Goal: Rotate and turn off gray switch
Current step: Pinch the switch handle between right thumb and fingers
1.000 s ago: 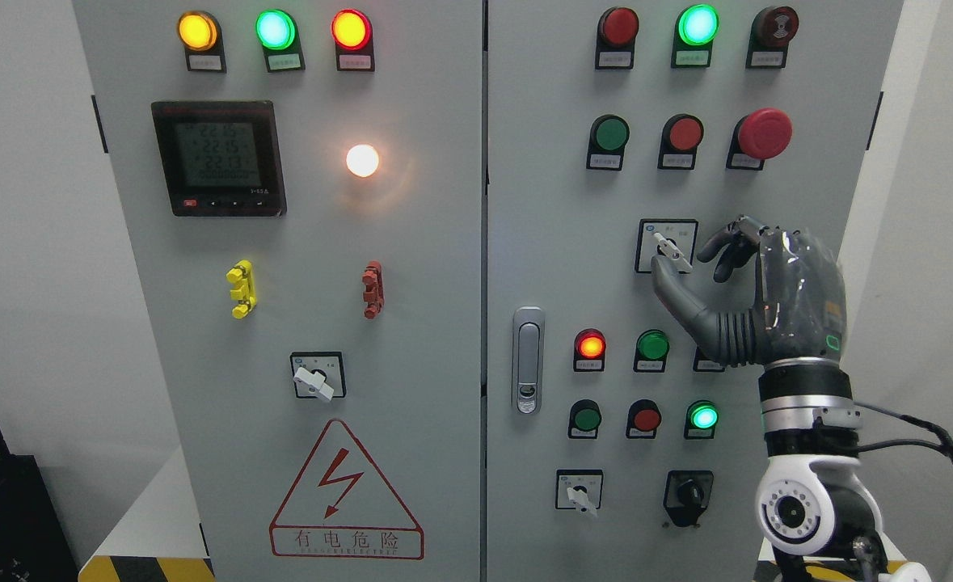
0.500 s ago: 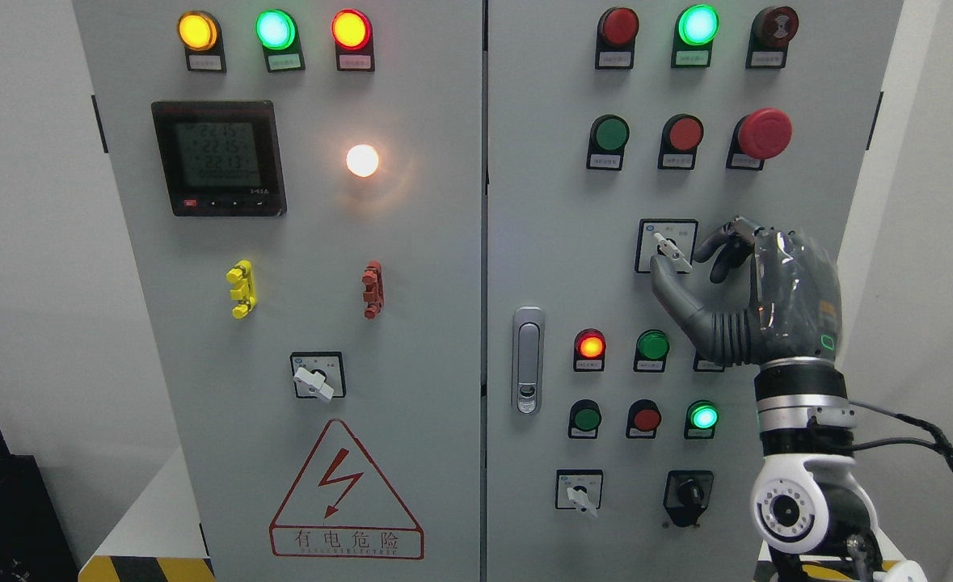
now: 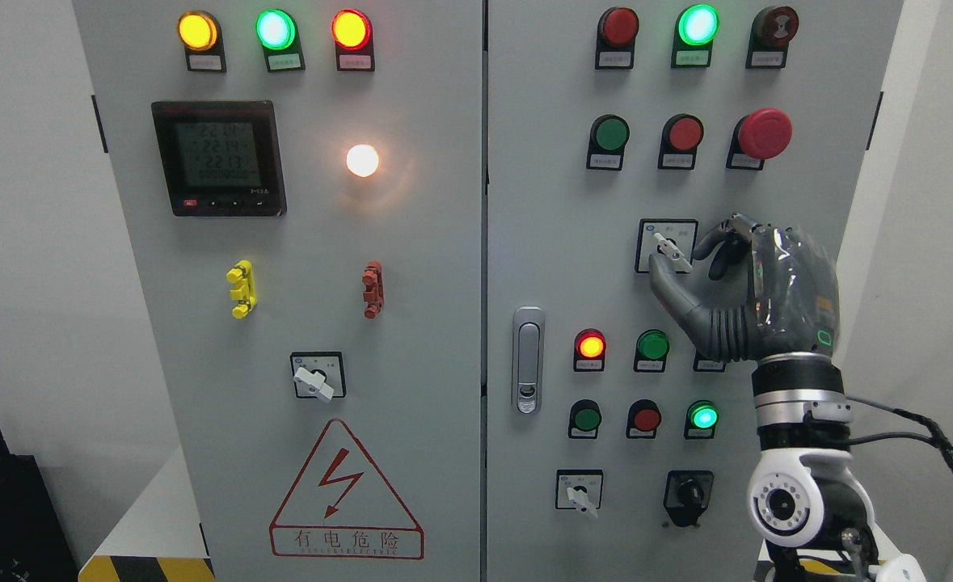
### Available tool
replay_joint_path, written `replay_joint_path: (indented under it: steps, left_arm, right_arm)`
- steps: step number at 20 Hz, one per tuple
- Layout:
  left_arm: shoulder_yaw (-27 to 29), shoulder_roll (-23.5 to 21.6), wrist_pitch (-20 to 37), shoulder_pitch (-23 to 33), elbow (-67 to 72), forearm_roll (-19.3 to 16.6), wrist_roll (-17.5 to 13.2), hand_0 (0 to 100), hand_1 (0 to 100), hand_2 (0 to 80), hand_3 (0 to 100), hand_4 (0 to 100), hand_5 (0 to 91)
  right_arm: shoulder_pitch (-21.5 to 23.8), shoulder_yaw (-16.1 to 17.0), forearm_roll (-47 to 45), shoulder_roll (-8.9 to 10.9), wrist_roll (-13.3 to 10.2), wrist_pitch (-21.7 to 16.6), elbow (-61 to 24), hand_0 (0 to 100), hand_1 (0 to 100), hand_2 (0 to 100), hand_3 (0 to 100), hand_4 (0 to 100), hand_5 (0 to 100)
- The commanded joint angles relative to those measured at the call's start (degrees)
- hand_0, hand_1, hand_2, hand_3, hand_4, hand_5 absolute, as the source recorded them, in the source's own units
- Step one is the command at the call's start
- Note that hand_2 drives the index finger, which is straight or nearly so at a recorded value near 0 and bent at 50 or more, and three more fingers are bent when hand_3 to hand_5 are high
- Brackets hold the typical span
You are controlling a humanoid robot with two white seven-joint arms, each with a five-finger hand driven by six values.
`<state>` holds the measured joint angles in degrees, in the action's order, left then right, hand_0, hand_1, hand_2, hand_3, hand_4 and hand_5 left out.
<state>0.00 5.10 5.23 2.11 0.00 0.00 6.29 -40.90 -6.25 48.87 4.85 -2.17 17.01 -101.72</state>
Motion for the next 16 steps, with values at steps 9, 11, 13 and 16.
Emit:
replay_joint_path:
  steps: [9, 11, 13, 16]
  left_arm:
    - [1.85, 0.0, -0.04, 0.0, 1.32, -0.44, -0.05, 12, 39, 0.0, 0, 0, 0.0]
    - [1.85, 0.0, -0.04, 0.08, 1.32, -0.44, -0.05, 12, 39, 0.0, 0, 0, 0.0]
    - [1.85, 0.0, -0.04, 0.0, 1.32, -0.44, -0.05, 12, 39, 0.0, 0, 0, 0.0]
    - [1.84, 0.0, -0.04, 0.0, 1.32, -0.44, -0.05, 12, 39, 0.0, 0, 0, 0.0]
  right_arm:
    - [-0.68, -1.14, 0.7, -0.19, -0.02, 0.04, 1.26, 22, 43, 64, 84, 72, 89]
    - [-0.76, -1.22, 0.7, -0.28, -0.02, 0.04, 1.35, 22, 43, 64, 84, 73, 89]
    - [-0.76, -1.22, 0.7, -0.28, -0.11, 0.04, 1.35, 22, 43, 64, 84, 73, 89]
    - [-0.77, -1.14, 0.7, -0.28, -0.2, 0.04, 1.35, 23, 43, 65, 84, 73, 89]
